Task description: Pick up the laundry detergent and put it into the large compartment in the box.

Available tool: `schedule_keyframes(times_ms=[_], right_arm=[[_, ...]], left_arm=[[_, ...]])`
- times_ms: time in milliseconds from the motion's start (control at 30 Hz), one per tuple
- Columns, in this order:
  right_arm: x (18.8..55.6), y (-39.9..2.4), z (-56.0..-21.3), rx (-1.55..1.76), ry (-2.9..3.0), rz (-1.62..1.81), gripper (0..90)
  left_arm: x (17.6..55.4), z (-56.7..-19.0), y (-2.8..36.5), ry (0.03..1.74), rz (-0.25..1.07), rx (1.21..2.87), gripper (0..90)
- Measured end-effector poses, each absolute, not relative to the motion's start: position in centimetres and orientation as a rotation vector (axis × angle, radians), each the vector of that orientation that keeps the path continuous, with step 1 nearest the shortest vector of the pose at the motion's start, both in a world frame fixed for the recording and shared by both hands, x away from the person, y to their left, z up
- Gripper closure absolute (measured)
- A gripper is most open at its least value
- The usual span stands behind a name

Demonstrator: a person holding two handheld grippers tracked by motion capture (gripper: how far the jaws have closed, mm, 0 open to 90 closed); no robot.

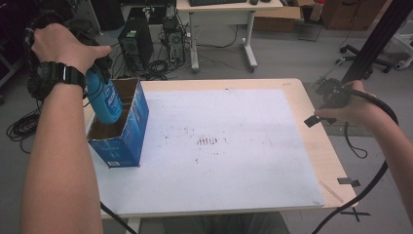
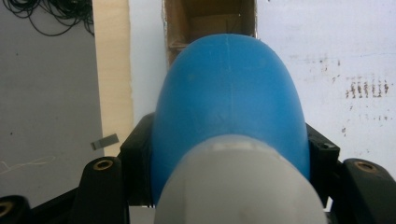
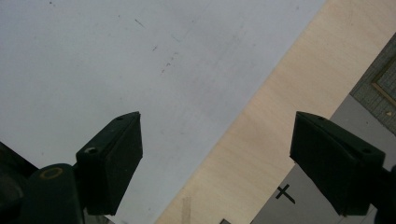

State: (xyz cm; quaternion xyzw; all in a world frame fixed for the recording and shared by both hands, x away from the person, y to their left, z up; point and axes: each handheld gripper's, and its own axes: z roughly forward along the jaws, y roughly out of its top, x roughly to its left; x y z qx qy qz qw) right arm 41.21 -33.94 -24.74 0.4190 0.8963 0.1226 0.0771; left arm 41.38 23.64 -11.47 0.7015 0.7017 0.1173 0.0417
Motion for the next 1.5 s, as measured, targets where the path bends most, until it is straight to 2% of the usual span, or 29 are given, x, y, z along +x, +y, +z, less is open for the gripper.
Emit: schedule_keyframes(times_ms=[1500], right_arm=[[41.3, -33.9, -25.7, 1.263, 2.698, 0.325, 17.5]], left_arm=[[42.6, -19.8, 24.1, 2.163, 0.248, 2.224, 37.5]])
